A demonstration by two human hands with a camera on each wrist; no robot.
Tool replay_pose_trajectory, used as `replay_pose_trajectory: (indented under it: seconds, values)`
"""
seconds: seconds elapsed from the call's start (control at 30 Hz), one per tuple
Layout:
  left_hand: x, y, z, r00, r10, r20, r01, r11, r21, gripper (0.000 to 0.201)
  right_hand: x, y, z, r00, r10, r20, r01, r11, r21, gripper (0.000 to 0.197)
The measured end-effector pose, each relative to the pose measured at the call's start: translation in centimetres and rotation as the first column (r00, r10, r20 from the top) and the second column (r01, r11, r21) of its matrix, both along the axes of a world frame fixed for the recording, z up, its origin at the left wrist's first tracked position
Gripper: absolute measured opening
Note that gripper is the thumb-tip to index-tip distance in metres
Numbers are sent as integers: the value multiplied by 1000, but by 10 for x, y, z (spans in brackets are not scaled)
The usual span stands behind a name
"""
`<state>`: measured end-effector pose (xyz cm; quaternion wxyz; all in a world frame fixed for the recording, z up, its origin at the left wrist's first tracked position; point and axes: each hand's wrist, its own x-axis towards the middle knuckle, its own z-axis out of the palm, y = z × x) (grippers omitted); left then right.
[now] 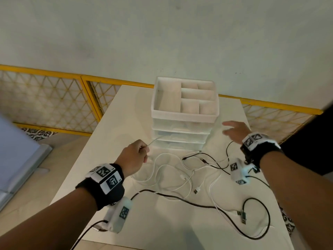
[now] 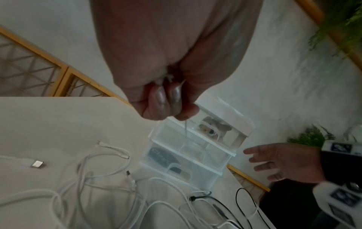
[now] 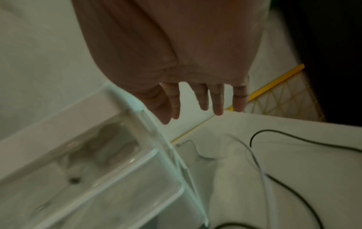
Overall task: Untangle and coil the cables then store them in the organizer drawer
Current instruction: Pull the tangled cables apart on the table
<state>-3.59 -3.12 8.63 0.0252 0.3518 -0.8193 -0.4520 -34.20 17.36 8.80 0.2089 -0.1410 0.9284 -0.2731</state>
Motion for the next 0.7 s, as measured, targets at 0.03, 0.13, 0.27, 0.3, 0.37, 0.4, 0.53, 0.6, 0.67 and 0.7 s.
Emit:
replay_pose_trajectory:
  seconds: [0.03, 0.13, 0.27, 0.3, 0.37, 0.4, 0.53, 0.6, 0.67, 0.7]
  values:
    - [0, -2, 1, 1000, 7, -4, -7, 1000, 15, 16, 11, 2, -5, 1000, -18, -14, 19, 999, 31, 37]
    - [-1, -7, 7, 999, 5, -52, 0, 996, 88, 13, 56, -2, 1, 981, -35, -190, 25, 998, -57, 24]
    - [-1, -2, 18, 973, -197, -119, 202, 979, 34, 11, 148, -22, 10, 916, 394, -79, -398, 861, -318, 51]
    - [-1, 2, 19, 955, -274, -116, 274, 962, -15, 12, 167, -30, 6, 876, 482, -33, -466, 825, -319, 59]
    - [0, 8, 23, 923, -371, -106, 361, 927, -99, 15, 187, -47, -4, 856, 515, -38, -504, 818, -278, 37]
    - [4, 7, 24, 920, -382, -93, 368, 920, -135, 19, 189, -52, -7, 870, 490, -55, -489, 843, -224, 15]
    - [34, -11, 16, 951, -308, 18, 305, 928, -212, 22, 166, -43, -19, 929, 293, -225, -316, 946, -73, 9]
    - [52, -19, 3, 970, -234, 67, 242, 950, -198, 19, 161, -32, -25, 934, 211, -289, -259, 956, -138, 43]
    - [66, -24, -12, 987, -134, 93, 147, 977, -153, 17, 174, -27, -33, 927, 232, -295, -291, 940, -178, 77]
    - [71, -26, -20, 991, -78, 108, 92, 988, -127, 17, 187, -25, -38, 913, 276, -300, -336, 926, -173, 85]
